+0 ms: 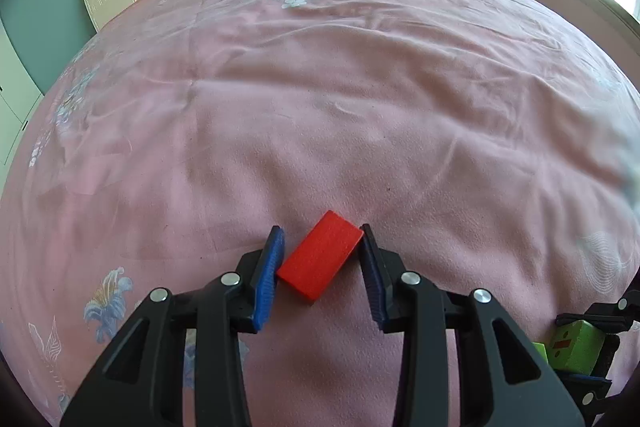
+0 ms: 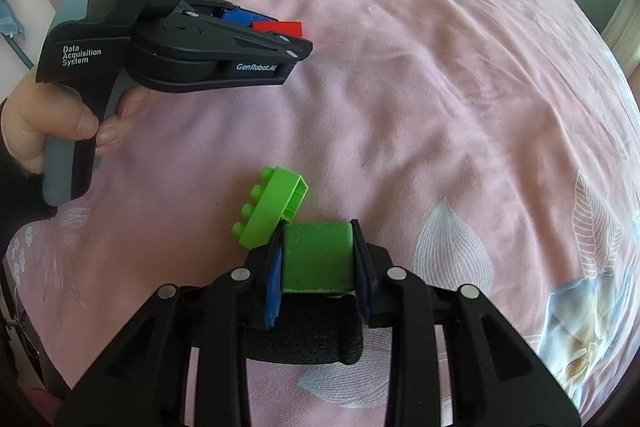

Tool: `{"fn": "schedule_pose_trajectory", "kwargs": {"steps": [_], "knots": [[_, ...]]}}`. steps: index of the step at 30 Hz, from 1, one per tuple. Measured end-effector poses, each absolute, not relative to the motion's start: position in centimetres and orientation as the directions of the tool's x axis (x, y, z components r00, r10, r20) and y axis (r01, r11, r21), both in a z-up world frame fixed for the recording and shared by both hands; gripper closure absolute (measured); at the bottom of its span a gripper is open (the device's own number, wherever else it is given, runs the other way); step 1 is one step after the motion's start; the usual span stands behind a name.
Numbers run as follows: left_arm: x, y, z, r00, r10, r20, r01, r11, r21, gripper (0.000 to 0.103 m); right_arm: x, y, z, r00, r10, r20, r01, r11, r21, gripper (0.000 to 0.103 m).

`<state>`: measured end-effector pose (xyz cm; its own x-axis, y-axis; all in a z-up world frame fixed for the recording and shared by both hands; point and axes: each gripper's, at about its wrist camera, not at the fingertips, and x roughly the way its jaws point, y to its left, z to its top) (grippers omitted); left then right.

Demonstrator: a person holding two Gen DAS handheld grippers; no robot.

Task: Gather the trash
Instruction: 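Grasp the red block with the left gripper while the right grasps the green block, then carry the red block and green block with both grippers over the bin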

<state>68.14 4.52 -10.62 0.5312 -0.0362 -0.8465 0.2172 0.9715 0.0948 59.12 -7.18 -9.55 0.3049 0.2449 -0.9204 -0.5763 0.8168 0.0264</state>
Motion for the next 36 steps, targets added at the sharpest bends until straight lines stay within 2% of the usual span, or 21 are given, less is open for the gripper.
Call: {"fn": "schedule_pose_trajectory", "kwargs": {"steps": [6, 16, 30, 36], "knots": [[66.4, 5.1, -8.2, 0.561, -0.015, -0.827, 0.200, 0.973, 0.118, 0.063, 58.4, -8.2, -6.8, 0.359, 0.269, -0.894, -0.551, 0.834, 0.029, 0.072], [59.4, 5.3, 0.3, 0.623, -0.011, -0.782, 0.192, 0.971, 0.140, 0.063, 55.0, -9.1, 1.2, 0.469, 0.288, -0.835, -0.522, 0.853, 0.000, 0.072], [41.3, 5.0, 15.1, 0.712, -0.032, -0.701, 0.174, 0.976, 0.132, 0.063, 41.0, -9.8, 15.3, 0.617, 0.330, -0.715, -0.534, 0.843, -0.071, 0.072], [33.5, 4.5, 18.8, 0.749, -0.042, -0.661, 0.183, 0.972, 0.146, 0.063, 33.5, -10.4, 20.2, 0.667, 0.353, -0.656, -0.540, 0.836, -0.098, 0.072]]}}
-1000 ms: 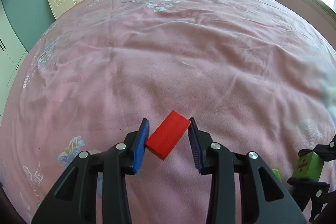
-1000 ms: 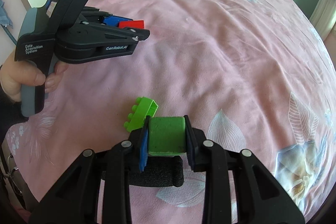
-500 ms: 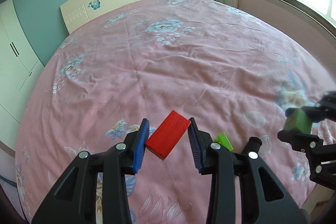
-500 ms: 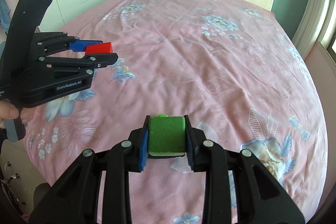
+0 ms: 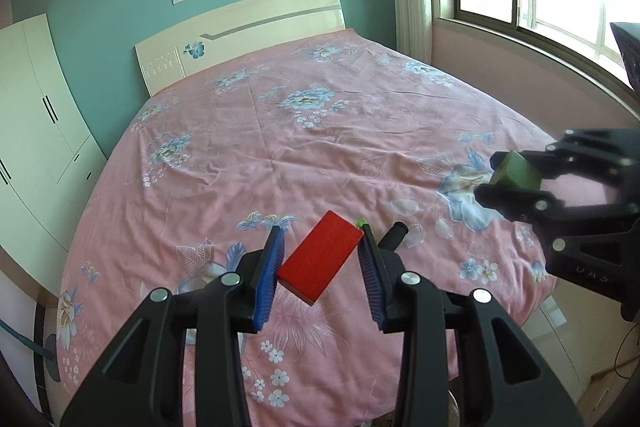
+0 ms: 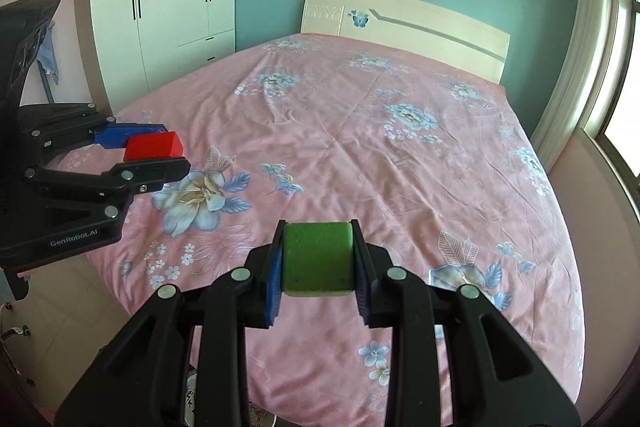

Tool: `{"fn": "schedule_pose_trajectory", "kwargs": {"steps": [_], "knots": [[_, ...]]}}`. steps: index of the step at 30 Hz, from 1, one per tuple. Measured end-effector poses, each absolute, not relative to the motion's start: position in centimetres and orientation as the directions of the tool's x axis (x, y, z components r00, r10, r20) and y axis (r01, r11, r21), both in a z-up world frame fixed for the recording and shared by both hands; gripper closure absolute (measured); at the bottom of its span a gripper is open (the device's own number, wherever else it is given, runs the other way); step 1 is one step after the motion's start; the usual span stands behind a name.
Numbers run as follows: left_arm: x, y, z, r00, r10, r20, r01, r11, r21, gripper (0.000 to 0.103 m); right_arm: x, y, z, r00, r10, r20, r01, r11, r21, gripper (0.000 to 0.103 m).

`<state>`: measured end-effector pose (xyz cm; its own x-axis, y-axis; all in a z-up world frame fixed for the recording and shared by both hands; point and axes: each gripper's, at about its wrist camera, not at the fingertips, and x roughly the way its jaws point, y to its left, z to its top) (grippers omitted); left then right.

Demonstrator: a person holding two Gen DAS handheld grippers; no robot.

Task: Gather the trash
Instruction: 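Carry the red block and green block with both grippers over the bin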

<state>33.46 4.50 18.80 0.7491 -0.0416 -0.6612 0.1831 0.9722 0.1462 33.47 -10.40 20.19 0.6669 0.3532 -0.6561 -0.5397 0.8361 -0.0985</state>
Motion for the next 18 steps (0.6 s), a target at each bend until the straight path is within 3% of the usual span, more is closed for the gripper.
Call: {"fn": "schedule_pose_trajectory", "kwargs": {"steps": [9, 18], "knots": [[25.0, 4.1, 20.4, 0.773, -0.045, -0.633, 0.183, 0.971, 0.153, 0.063, 23.6, -11.3, 23.9, 0.706, 0.378, -0.599, -0.555, 0.820, -0.137, 0.072], [19.4, 3.6, 18.1, 0.750, -0.044, -0.660, 0.196, 0.968, 0.158, 0.063, 17.3, -11.5, 23.3, 0.698, 0.381, -0.606, -0.577, 0.800, -0.163, 0.072]]}}
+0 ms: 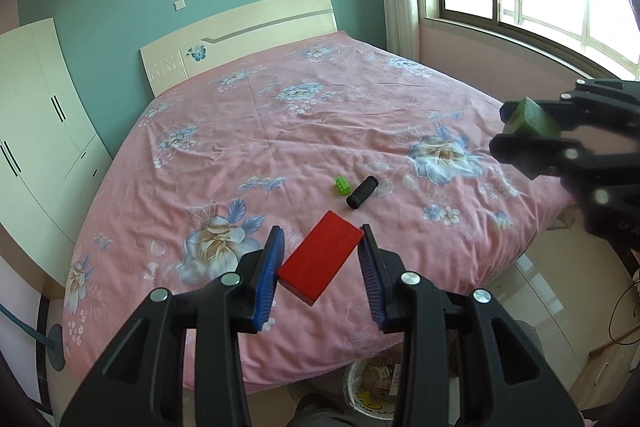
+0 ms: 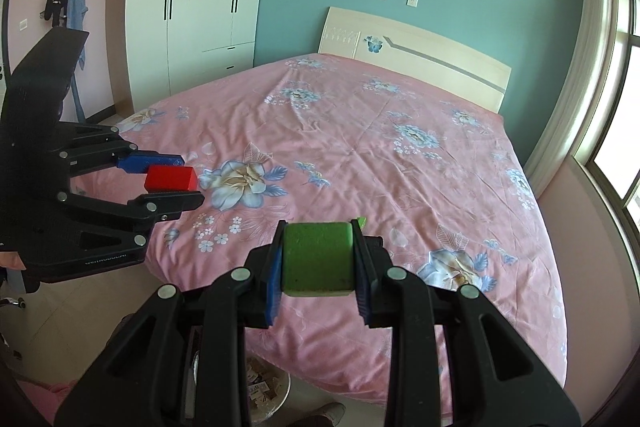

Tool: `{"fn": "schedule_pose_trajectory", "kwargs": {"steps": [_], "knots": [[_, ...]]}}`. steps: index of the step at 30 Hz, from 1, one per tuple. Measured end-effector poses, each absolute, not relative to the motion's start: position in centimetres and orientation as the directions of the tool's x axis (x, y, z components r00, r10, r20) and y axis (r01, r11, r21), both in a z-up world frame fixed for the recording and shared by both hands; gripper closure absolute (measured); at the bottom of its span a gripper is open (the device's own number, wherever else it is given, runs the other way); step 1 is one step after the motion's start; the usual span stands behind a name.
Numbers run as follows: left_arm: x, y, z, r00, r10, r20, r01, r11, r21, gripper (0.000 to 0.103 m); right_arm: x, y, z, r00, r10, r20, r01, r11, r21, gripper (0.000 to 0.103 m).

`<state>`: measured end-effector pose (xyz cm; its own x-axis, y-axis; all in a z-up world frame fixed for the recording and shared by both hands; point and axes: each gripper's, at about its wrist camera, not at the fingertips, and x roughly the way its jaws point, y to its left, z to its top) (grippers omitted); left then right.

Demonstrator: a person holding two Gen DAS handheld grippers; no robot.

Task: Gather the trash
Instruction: 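Carry the red block and green block with both grippers over the bin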

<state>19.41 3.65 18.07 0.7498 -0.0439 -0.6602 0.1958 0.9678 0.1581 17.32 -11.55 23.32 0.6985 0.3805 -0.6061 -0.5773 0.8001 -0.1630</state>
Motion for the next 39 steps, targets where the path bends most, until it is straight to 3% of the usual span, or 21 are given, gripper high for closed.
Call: {"fn": "schedule_pose_trajectory", "kwargs": {"steps": [7, 21, 33, 39], "knots": [[17.3, 3.4, 13.9, 0.701, -0.058, -0.711, 0.219, 0.966, 0.138, 0.063, 15.6, -11.8, 19.4, 0.653, 0.387, -0.651, -0.599, 0.790, -0.131, 0.072], [17.0, 4.2, 0.6, 0.498, -0.097, -0.862, 0.233, 0.972, 0.026, 0.063, 15.0, -10.6, 7.4, 0.510, 0.398, -0.763, -0.640, 0.768, -0.027, 0.072], [15.9, 4.3, -12.2, 0.288, -0.162, -0.944, 0.177, 0.978, -0.114, 0.063, 13.3, -9.3, -5.7, 0.328, 0.370, -0.869, -0.667, 0.742, 0.064, 0.072], [15.5, 3.8, -17.9, 0.216, -0.144, -0.966, 0.135, 0.984, -0.117, 0.063, 12.9, -9.3, -12.7, 0.224, 0.324, -0.919, -0.647, 0.755, 0.109, 0.072]]}}
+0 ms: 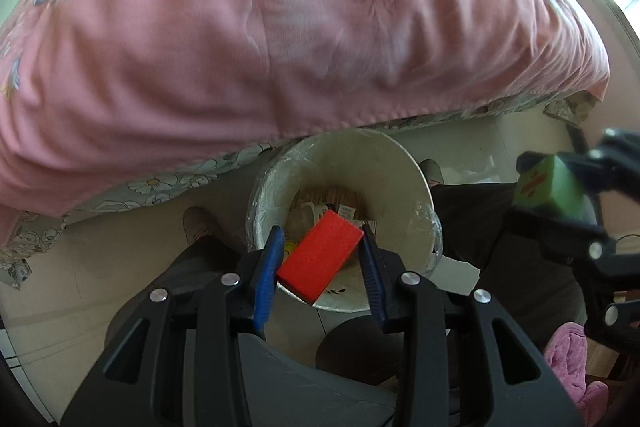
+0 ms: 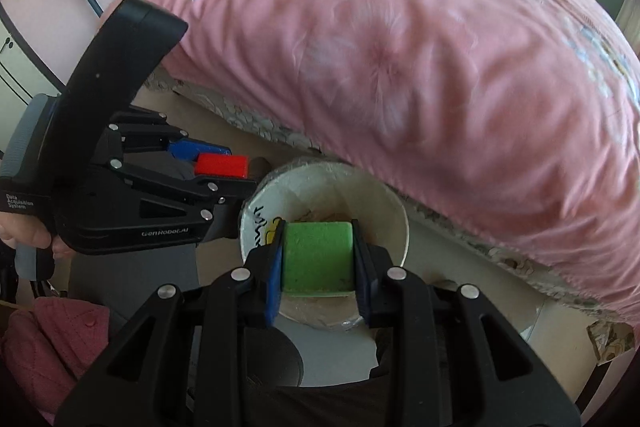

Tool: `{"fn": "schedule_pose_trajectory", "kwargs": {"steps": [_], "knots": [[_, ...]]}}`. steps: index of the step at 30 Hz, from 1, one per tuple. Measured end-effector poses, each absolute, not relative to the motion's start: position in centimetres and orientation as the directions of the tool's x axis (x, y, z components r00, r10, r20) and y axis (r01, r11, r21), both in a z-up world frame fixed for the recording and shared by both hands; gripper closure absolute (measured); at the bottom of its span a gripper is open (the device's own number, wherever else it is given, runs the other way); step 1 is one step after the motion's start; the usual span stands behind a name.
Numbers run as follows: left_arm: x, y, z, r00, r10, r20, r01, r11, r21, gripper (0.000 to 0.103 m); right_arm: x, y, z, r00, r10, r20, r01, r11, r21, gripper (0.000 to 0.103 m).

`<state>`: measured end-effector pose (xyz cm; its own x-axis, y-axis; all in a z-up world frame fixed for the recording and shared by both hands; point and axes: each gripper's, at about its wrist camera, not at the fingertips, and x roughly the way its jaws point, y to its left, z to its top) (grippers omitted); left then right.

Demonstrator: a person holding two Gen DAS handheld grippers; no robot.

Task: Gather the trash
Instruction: 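Carry the red block and green block with both grippers over the bin, then open both grippers to drop the red and green blocks into the bin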

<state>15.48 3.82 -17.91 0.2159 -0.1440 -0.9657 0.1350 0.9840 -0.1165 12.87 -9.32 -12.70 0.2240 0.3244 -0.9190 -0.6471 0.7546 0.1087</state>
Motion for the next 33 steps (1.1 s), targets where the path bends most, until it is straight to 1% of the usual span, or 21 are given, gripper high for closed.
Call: {"fn": "schedule_pose_trajectory", "kwargs": {"steps": [6, 10, 19, 24, 33], "knots": [[16.1, 3.9, -22.1, 0.152, -0.146, -0.978, 0.082, 0.988, -0.134, 0.063, 12.7, -9.3, -18.1, 0.130, 0.285, -0.950, -0.620, 0.771, 0.146, 0.072], [16.7, 4.4, -24.5, 0.112, -0.168, -0.979, 0.036, 0.986, -0.165, 0.063, 12.9, -8.9, -20.9, 0.077, 0.270, -0.960, -0.600, 0.782, 0.172, 0.072], [17.8, 4.1, -28.7, 0.055, -0.192, -0.980, -0.034, 0.980, -0.194, 0.063, 13.2, -7.7, -25.8, -0.008, 0.251, -0.968, -0.567, 0.796, 0.211, 0.072], [18.4, 4.1, -30.9, 0.031, -0.214, -0.976, -0.072, 0.974, -0.216, 0.063, 13.9, -7.2, -28.7, -0.062, 0.263, -0.963, -0.501, 0.826, 0.258, 0.072], [18.9, 3.8, -34.9, -0.010, -0.250, -0.968, -0.099, 0.964, -0.248, 0.063, 14.4, -6.6, -32.7, -0.084, 0.250, -0.965, -0.439, 0.860, 0.261, 0.072]]}}
